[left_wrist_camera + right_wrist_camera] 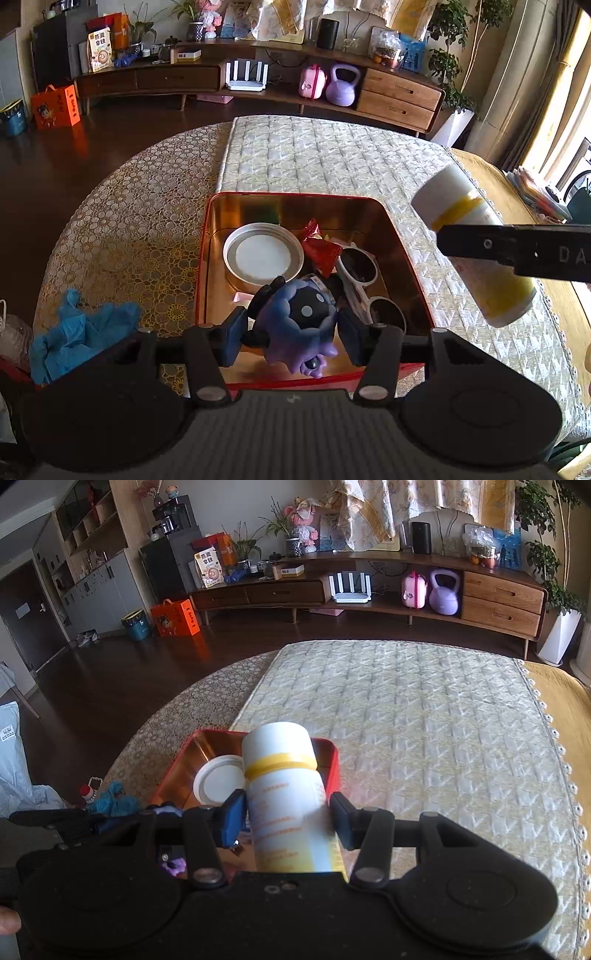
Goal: Organize rigid objects
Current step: 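Carry the toy and bottle into the red tin box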
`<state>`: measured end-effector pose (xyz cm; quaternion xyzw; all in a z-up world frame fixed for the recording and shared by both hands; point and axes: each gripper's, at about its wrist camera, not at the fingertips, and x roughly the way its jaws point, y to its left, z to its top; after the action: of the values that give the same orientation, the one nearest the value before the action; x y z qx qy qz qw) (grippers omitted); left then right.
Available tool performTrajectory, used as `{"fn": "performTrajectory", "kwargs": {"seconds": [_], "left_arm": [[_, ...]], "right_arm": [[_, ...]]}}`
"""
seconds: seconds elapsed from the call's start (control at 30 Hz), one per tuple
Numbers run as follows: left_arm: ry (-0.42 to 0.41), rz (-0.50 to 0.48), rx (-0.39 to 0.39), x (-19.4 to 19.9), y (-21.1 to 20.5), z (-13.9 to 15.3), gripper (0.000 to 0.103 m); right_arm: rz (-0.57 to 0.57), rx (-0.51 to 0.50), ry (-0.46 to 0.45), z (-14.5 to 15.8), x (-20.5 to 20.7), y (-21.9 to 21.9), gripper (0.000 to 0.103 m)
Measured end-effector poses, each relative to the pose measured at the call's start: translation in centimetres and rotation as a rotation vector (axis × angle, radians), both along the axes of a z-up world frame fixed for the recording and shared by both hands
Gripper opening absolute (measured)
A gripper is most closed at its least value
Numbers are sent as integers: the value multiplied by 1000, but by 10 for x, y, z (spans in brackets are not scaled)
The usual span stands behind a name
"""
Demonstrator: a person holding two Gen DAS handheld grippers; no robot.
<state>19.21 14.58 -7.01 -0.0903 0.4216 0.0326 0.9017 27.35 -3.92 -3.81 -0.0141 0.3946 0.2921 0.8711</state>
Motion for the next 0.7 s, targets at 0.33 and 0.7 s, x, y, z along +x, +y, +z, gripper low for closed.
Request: {"fn": "performTrajectory", "kwargs": {"seconds": [0.33,0.7], "left_arm": [[28,11,-17,10,8,-22,53],[37,-4,-35,17,5,-37,53]], "right_arm": [[19,7,69,-27,26,47,48],[42,-16,107,-50,27,65,46]]}}
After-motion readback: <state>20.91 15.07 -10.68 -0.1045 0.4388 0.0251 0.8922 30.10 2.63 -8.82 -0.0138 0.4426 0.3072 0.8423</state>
